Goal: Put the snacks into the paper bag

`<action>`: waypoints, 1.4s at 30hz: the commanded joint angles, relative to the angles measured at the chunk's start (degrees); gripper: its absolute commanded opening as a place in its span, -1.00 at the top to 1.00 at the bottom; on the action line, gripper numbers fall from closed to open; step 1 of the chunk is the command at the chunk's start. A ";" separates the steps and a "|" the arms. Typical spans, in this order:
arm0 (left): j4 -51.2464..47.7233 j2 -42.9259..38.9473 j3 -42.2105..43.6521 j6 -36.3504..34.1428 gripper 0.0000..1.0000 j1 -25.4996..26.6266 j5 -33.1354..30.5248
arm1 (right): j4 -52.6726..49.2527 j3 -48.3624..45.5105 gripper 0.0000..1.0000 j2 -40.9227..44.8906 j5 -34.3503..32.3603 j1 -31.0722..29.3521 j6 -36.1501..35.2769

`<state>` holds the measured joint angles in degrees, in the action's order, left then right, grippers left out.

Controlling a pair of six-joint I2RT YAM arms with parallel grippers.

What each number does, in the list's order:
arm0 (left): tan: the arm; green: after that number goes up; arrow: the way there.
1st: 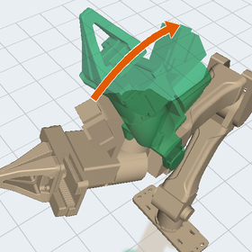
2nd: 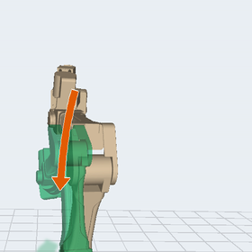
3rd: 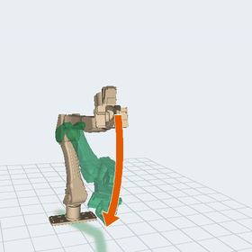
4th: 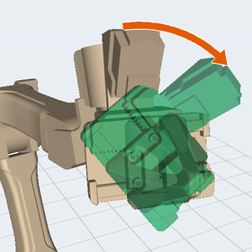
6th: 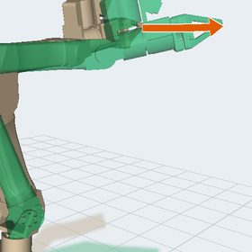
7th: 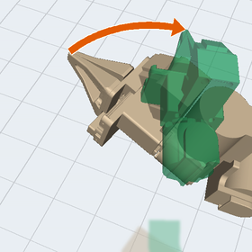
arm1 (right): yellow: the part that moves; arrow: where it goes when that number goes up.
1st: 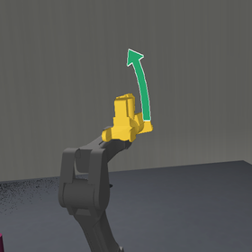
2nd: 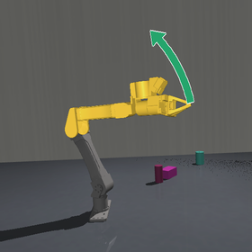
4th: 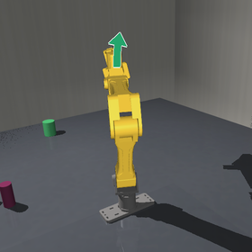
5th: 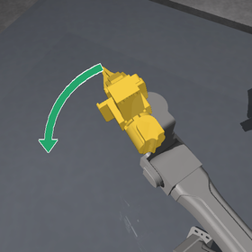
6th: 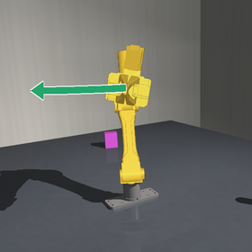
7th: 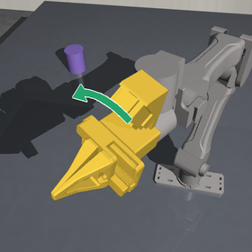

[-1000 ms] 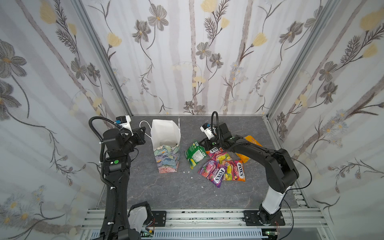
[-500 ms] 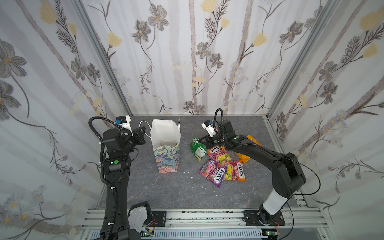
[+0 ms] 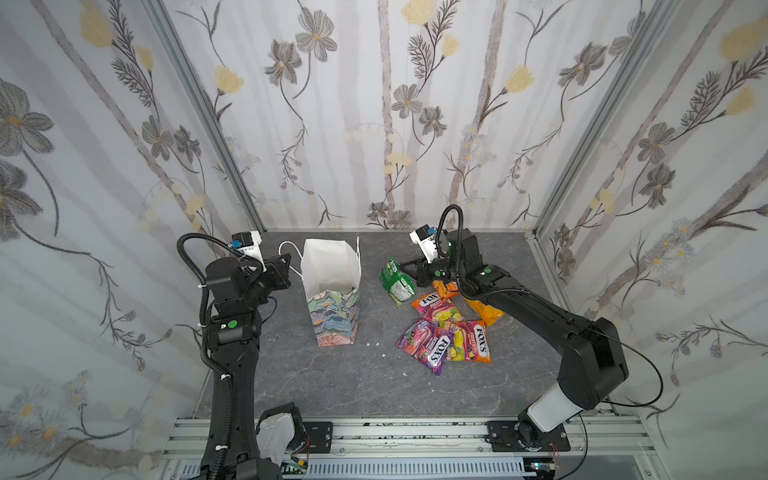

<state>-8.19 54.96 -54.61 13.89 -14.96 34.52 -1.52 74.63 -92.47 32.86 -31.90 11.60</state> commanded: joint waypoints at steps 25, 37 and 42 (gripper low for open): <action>2.21 -0.24 0.29 0.08 1.00 -0.07 0.85 | 1.34 21.22 1.00 -0.45 -0.65 -0.35 0.36; 2.26 -0.11 0.21 0.17 1.00 -0.07 1.16 | -6.92 33.70 1.00 -3.50 -7.45 -5.34 -6.09; 2.33 -0.29 0.29 0.26 1.00 -0.07 1.19 | -7.62 37.66 1.00 -4.50 -9.85 -7.58 -6.94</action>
<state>-7.97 54.85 -54.48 13.91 -14.96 34.76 -10.09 110.28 -96.60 25.56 -38.74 6.22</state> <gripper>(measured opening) 0.050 0.048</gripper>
